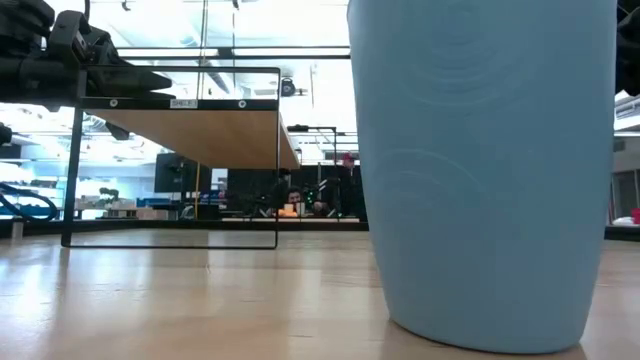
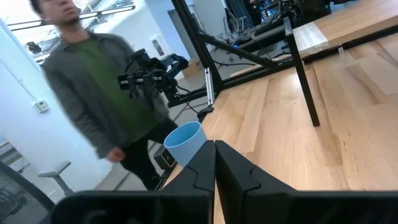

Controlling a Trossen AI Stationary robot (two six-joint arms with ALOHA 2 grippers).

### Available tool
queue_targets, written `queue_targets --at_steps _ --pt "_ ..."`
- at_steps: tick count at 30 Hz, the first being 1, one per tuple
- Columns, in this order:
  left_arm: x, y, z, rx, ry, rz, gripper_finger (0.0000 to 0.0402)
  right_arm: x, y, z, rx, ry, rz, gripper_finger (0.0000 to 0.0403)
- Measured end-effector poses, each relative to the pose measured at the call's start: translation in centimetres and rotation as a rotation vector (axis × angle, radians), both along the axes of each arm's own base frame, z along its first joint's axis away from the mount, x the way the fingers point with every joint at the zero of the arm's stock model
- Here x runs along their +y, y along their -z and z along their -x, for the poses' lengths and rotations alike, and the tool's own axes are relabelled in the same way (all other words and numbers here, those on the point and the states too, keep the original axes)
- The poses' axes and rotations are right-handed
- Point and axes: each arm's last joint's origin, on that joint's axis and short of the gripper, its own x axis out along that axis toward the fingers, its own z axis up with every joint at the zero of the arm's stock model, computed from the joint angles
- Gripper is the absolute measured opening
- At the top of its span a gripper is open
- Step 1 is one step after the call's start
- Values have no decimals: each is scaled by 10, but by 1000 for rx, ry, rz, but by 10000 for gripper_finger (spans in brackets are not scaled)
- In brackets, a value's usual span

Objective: Stack small to large cups/mugs on shelf

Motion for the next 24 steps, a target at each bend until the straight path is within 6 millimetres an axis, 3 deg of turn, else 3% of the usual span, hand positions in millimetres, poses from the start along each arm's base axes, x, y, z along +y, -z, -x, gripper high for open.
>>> queue_targets --at_steps 24 --pt "0 0 0 -1 0 0 152 0 0 0 0 0 0 16"
